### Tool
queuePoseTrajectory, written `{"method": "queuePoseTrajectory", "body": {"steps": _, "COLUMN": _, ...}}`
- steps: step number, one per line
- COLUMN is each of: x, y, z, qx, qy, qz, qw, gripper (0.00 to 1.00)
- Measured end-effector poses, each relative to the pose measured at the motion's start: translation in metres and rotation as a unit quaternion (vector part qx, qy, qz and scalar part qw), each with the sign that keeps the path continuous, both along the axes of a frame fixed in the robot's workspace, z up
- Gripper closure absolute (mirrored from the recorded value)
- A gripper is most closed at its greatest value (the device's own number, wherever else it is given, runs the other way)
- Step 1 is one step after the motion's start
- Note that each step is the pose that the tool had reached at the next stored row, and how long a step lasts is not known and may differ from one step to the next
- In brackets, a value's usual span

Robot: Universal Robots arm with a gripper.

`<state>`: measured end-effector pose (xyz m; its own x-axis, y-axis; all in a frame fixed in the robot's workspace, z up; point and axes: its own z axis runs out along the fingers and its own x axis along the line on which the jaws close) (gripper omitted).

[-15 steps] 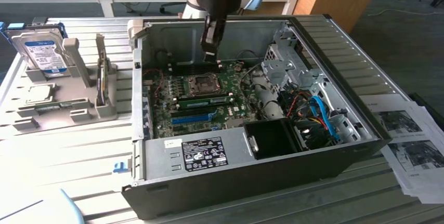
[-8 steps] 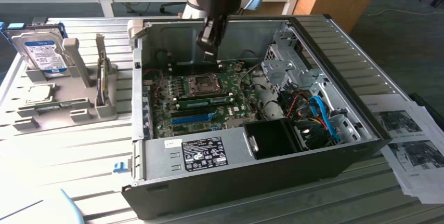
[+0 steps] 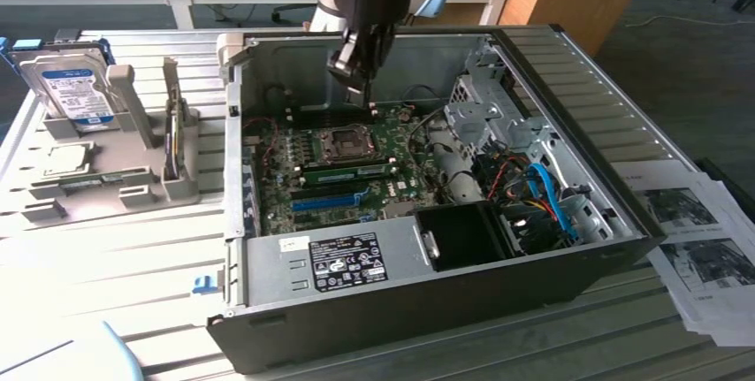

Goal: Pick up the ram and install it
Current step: 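Press down the ram until it locks into place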

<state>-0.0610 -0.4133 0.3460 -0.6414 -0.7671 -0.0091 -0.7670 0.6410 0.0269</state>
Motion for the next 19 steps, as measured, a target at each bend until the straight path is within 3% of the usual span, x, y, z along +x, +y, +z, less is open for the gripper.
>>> {"method": "queuePoseTrajectory", "body": {"steps": 5, "x": 0.0, "y": 0.0, "z": -0.0002, "qx": 0.0, "qy": -0.0004, "qz": -0.046, "qw": 0.999, "gripper": 0.91}}
{"method": "queuePoseTrajectory", "body": {"steps": 10, "x": 0.0, "y": 0.0001, "z": -0.0004, "qx": 0.0, "qy": -0.0013, "qz": -0.09, "qw": 0.996, "gripper": 0.91}}
{"method": "queuePoseTrajectory", "body": {"steps": 14, "x": 0.0, "y": 0.0001, "z": -0.0005, "qx": 0.0001, "qy": -0.0023, "qz": -0.124, "qw": 0.9923, "gripper": 0.91}}
{"method": "queuePoseTrajectory", "body": {"steps": 19, "x": 0.0, "y": 0.0002, "z": -0.0007, "qx": 0.0002, "qy": -0.0036, "qz": -0.167, "qw": 0.9859, "gripper": 0.91}}
